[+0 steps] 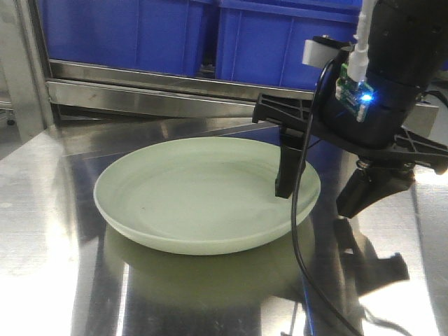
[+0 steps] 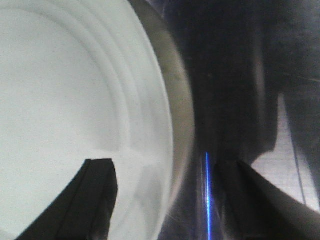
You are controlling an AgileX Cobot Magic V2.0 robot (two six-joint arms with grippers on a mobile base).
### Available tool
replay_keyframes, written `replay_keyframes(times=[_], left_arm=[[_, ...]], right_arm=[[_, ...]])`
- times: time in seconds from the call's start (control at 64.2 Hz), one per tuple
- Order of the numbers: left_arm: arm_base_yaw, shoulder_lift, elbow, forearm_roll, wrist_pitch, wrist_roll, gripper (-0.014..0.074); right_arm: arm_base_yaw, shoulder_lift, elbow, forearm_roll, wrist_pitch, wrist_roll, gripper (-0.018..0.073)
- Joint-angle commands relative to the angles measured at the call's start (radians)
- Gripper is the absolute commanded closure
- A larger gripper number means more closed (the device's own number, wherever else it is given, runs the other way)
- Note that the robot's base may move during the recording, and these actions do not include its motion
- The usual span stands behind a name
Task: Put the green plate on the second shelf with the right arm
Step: 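Move the right gripper down onto the pale green plate's rim and close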
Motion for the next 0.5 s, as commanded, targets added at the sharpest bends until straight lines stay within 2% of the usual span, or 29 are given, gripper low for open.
replay_keyframes(times=[0.0,0.093,0.234,0.483], left_arm=[[-0.002,-0.017,0.040,-0.003,-0.088,-0.002,0.0466],[-0.002,-0.017,0.040,-0.003,-0.088,-0.002,0.0466],[-0.002,-0.017,0.040,-0.003,-0.088,-0.002,0.0466],[-0.002,-0.017,0.040,-0.003,-0.088,-0.002,0.0466]], right_arm=[[0.005,-0.037,-0.036,0.011,-0.055,-0.012,0.0048],[0.007,-0.037,-0.036,0.011,-0.061,-0.012,0.0113],[0.007,-0.029,-0.036,0.011,-0.056,-0.012,0.0286],[0.005,-0.024,-0.036,-0.007,-0.062,-0.012,0.0489]])
